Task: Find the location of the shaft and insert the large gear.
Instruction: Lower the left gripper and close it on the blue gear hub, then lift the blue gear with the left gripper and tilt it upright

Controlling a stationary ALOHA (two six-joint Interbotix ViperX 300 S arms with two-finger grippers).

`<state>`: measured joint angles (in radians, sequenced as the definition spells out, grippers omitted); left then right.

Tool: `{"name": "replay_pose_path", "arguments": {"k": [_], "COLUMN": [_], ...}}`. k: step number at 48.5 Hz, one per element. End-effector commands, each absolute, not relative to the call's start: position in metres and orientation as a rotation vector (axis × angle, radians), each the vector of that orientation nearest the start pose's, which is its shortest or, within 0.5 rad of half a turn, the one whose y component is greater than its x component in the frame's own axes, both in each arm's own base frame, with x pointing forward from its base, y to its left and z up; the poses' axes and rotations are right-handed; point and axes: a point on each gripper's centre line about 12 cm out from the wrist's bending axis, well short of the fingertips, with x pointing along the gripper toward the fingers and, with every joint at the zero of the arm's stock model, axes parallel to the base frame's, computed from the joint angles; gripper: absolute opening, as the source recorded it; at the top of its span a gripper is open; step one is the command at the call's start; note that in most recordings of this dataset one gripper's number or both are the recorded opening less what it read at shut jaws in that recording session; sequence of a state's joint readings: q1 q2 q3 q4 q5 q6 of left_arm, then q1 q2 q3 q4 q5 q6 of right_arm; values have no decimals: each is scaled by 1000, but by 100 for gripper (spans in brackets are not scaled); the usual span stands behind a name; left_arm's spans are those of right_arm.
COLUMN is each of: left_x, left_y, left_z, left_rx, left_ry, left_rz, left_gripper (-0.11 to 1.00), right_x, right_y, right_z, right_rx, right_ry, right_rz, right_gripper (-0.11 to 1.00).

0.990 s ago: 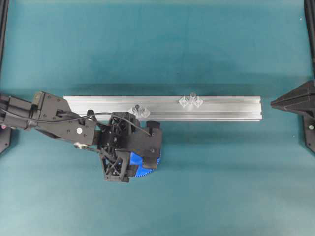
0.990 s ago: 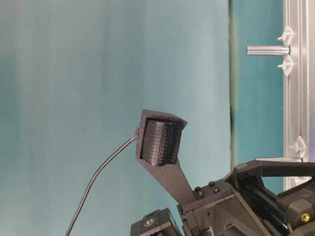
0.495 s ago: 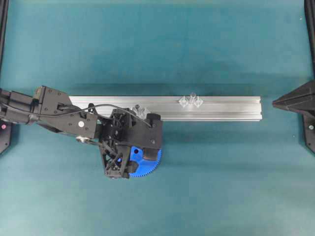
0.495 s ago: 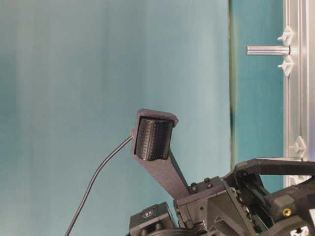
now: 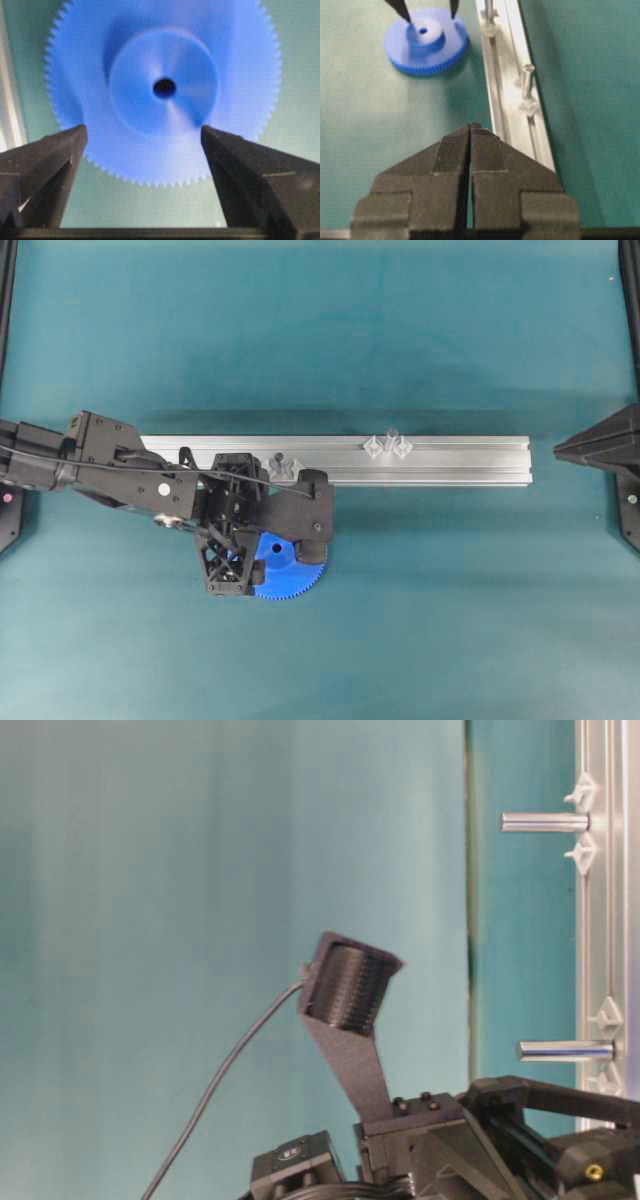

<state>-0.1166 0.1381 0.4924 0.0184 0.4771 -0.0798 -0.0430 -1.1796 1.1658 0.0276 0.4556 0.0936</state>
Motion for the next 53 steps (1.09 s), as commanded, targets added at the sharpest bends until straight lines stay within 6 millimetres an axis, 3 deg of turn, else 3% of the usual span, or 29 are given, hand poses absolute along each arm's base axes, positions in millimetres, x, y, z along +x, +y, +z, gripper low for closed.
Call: {"name": "replay_pose_path", "arguments": {"k": [1,13,37,53], "left_x": [398,417,412,409], "left_y": [-47,-59,-64,-53], "left_z": [147,157,138,133], "left_rx": [16,12,8,-5], "left_ry": [1059,984,1029,1046], "left_rz": [-70,-90,-91,-67], "left_gripper": [93,93,93,93], "right_x": [154,155,154,154], "right_y": [-6,-6,-6,-6], "right_z": [252,253,251,251], "right_rx": [141,144,144,146], "right_ry": [430,422,426,426], "right_rz": [-61,-61,-62,-63], "right_gripper": [-1,-1,-1,-1]}}
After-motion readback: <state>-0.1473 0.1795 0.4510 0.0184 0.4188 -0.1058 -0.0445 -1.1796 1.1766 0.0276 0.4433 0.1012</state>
